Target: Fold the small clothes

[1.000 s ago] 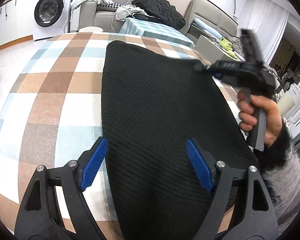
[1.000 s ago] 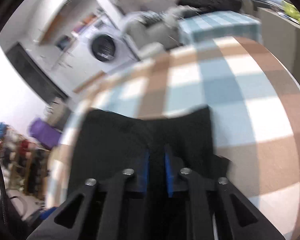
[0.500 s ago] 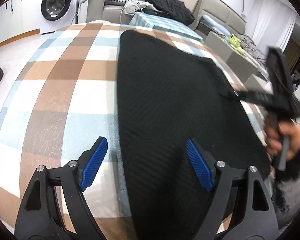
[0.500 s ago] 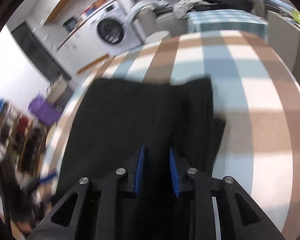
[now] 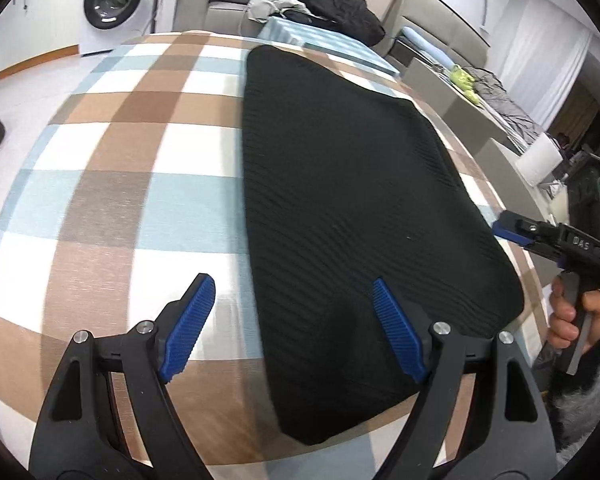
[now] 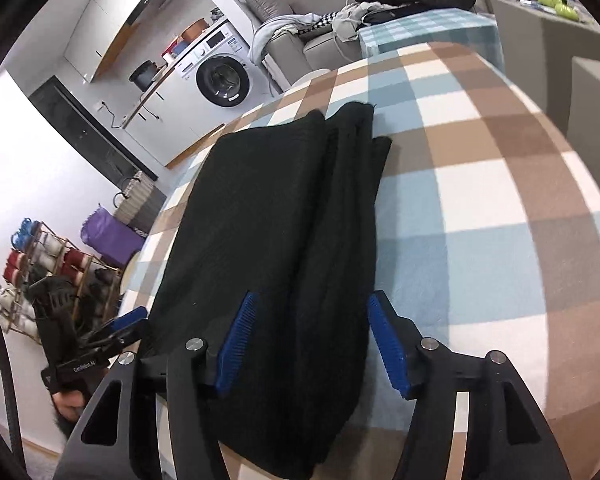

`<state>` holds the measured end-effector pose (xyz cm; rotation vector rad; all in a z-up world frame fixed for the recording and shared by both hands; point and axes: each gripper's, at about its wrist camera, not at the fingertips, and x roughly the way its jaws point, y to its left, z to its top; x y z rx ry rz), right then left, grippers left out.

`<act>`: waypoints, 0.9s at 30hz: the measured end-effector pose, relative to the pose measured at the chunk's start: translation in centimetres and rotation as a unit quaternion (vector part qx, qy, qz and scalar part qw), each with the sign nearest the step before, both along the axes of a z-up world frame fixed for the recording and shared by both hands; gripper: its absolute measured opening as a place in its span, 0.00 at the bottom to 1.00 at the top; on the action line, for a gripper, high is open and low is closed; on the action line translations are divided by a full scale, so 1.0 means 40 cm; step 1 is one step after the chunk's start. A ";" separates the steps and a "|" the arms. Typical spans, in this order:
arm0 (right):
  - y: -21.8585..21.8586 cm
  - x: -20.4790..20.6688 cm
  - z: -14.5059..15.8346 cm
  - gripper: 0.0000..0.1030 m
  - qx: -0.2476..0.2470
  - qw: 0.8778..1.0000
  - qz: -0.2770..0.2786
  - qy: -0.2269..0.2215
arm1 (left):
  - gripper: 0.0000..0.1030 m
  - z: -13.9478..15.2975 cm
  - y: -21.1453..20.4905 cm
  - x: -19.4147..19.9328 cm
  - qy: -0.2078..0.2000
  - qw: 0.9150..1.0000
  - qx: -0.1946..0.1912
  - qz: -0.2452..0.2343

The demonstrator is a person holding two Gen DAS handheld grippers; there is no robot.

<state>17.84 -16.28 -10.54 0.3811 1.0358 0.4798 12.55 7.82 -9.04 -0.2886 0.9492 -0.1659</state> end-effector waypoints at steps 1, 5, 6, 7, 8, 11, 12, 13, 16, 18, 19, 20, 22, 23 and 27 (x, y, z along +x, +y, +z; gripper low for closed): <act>0.006 0.001 -0.007 0.61 -0.004 1.000 -0.001 0.004 | 0.75 -0.004 -0.005 0.001 0.003 1.000 -0.002 0.001; 0.029 0.021 -0.031 0.62 -0.006 1.000 0.003 0.023 | 0.55 -0.015 -0.023 0.014 0.012 1.000 -0.001 0.005; 0.035 0.022 -0.035 0.62 -0.007 1.000 0.005 0.025 | 0.45 -0.014 -0.027 0.013 0.011 1.000 0.001 0.003; 0.042 0.025 -0.038 0.62 -0.008 1.000 0.010 0.026 | 0.42 -0.015 -0.029 0.015 0.011 1.000 0.005 0.003; 0.048 0.024 -0.037 0.62 -0.011 1.000 0.014 0.024 | 0.38 -0.015 -0.031 0.017 0.010 1.000 0.008 0.002; 0.075 0.008 -0.031 0.42 -0.034 0.999 0.036 0.013 | 0.25 -0.018 -0.030 0.026 0.009 1.000 0.007 -0.003; 0.089 0.008 -0.033 0.40 -0.046 0.998 0.049 0.013 | 0.24 -0.018 -0.030 0.030 0.008 1.000 0.007 -0.005; 0.094 0.009 -0.034 0.36 -0.051 0.997 0.050 0.010 | 0.23 -0.018 -0.030 0.035 0.008 1.000 0.007 -0.005; 0.105 0.025 -0.039 0.33 -0.052 0.997 0.056 0.014 | 0.23 -0.018 -0.025 0.054 0.004 1.000 0.013 -0.003; 0.112 0.046 -0.043 0.32 -0.054 0.997 0.054 0.014 | 0.23 -0.017 -0.020 0.072 0.002 1.000 0.016 -0.001; 0.118 0.059 -0.043 0.32 -0.058 0.997 0.054 0.012 | 0.23 -0.016 -0.016 0.090 0.000 1.000 0.019 0.002; 0.124 0.068 -0.042 0.32 -0.061 0.997 0.053 0.010 | 0.23 -0.016 -0.013 0.102 -0.001 1.000 0.021 0.003; 0.137 0.099 -0.047 0.32 -0.064 0.997 0.040 0.008 | 0.23 -0.016 -0.008 0.138 0.000 1.000 0.026 0.007; 0.144 0.117 -0.047 0.32 -0.067 0.997 0.037 0.006 | 0.23 -0.015 -0.006 0.161 -0.002 0.999 0.032 0.008; 0.177 0.193 -0.051 0.32 -0.085 0.996 0.012 -0.006 | 0.23 -0.015 0.007 0.245 -0.007 0.999 0.046 0.015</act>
